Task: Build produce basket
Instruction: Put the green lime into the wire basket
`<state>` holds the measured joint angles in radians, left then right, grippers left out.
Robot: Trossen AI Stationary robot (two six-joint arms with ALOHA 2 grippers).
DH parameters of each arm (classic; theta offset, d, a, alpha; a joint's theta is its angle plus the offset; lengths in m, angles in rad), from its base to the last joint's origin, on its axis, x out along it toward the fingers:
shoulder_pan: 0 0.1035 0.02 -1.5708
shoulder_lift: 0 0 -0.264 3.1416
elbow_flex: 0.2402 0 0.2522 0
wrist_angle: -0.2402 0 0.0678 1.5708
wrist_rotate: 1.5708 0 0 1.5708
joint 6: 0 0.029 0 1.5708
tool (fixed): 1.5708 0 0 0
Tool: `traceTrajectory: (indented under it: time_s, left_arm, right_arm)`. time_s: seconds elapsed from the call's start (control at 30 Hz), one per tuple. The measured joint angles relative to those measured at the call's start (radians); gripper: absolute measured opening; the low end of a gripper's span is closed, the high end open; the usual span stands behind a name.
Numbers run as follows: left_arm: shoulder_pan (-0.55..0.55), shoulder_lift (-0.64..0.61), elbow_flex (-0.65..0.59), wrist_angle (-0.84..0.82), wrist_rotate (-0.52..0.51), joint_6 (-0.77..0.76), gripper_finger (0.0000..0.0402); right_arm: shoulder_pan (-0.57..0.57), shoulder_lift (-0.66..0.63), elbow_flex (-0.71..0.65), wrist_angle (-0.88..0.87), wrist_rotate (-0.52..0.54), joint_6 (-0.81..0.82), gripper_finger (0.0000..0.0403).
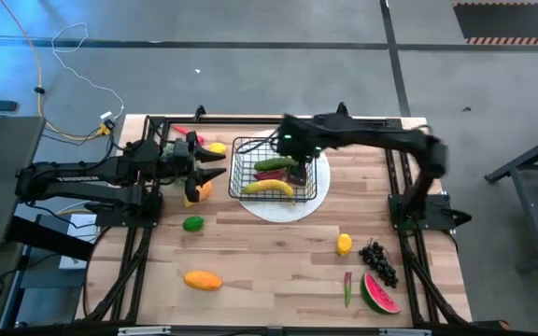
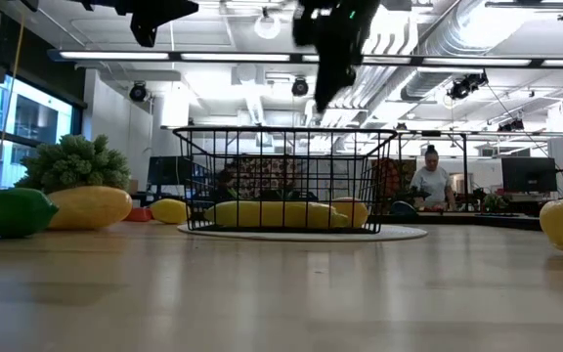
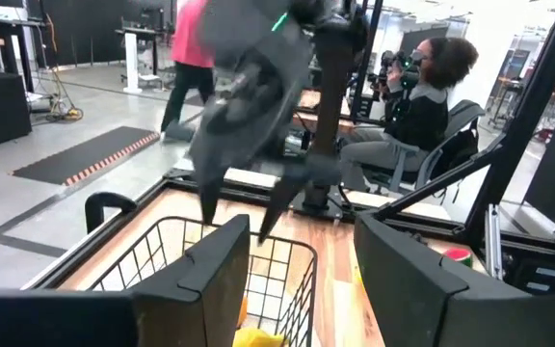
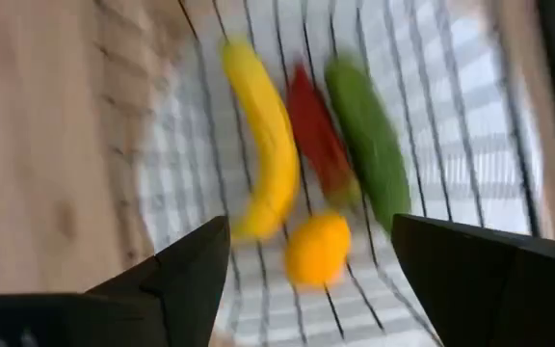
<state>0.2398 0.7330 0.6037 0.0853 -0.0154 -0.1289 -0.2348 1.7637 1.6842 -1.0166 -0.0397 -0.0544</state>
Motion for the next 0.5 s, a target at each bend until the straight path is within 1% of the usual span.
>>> traceTrajectory:
  time_s: [0.17,0.27,0.37,0.5]
  left_arm:
    - [0.0,0.0,0.0,-0.008,0.0,-0.002,0.0179]
    - [0.0,0.0,0.0,-0.008,0.0,-0.002,0.0179]
    - [0.0,0.0,0.0,-0.008,0.0,-0.001,0.0179]
    - [0.0,0.0,0.0,-0.008,0.003,0.001,0.0179]
  right_arm:
    - [0.034,-0.287,-0.361,0.36,-0.004,0.124,0.0271]
    - [0.055,-0.445,-0.541,0.553,0.011,0.219,0.0271]
    - [0.073,-0.574,-0.671,0.736,0.046,0.285,0.0271]
    - [0.091,-0.692,-0.787,0.969,0.094,0.275,0.0271]
